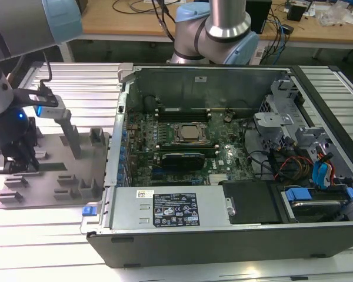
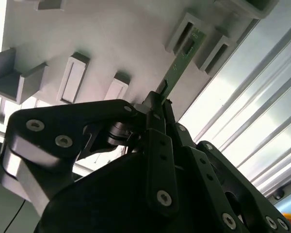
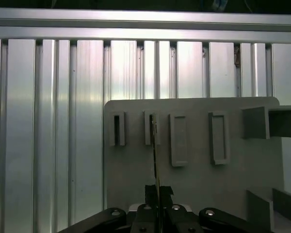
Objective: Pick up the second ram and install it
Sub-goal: 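Pick up the second ram and move it above second insertion slot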
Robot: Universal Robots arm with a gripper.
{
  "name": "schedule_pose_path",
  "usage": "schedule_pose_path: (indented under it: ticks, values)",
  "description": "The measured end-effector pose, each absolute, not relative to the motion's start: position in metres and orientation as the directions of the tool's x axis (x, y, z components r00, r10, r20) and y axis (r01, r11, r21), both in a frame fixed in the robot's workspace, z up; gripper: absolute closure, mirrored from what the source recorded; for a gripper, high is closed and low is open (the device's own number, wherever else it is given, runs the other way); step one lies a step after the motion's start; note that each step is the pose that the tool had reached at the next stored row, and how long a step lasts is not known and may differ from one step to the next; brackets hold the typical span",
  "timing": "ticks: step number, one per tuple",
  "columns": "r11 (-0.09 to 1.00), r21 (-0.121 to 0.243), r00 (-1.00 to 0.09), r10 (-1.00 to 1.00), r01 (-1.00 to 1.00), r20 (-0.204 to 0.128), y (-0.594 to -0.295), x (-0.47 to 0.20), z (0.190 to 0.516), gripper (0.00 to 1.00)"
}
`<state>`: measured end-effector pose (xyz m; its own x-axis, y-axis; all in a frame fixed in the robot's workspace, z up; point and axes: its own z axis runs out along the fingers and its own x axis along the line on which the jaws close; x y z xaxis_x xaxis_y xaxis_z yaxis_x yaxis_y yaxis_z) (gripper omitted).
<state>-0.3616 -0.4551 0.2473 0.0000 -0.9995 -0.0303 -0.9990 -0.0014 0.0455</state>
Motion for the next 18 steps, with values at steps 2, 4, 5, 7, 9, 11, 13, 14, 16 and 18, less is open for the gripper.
schedule_pose_path:
  ticks: [2, 4, 5, 7, 9, 11, 13, 14, 16, 18]
  values:
    - [-0.001, 0.045, 0.0, -1.0, -0.999, -0.03, -0.455, -0.362, 0.254, 0.89]
    - [-0.001, 0.045, 0.0, -1.0, -0.999, -0.03, -0.455, -0.362, 0.263, 0.89]
    - [-0.001, 0.045, 0.0, -1.0, -0.999, -0.03, -0.455, -0.362, 0.268, 0.89]
    - [-0.001, 0.045, 0.0, -1.0, -0.999, -0.03, -0.455, -0.362, 0.276, 0.89]
    - [-0.001, 0.045, 0.0, -1.0, -0.999, -0.03, -0.455, -0.362, 0.28, 0.89]
    - [-0.001, 0.045, 0.0, -1.0, -0.999, -0.03, -0.455, -0.362, 0.29, 0.89]
    - [-0.001, 0.045, 0.0, -1.0, -0.999, -0.03, -0.455, -0.362, 0.297, 0.89]
    - [-0.001, 0.045, 0.0, -1.0, -0.999, -0.03, -0.455, -0.362, 0.301, 0.89]
    - [-0.001, 0.045, 0.0, -1.0, -0.999, -0.03, -0.455, -0.362, 0.308, 0.89]
    - [-0.001, 0.045, 0.0, -1.0, -0.999, -0.03, -0.455, -0.362, 0.319, 0.89]
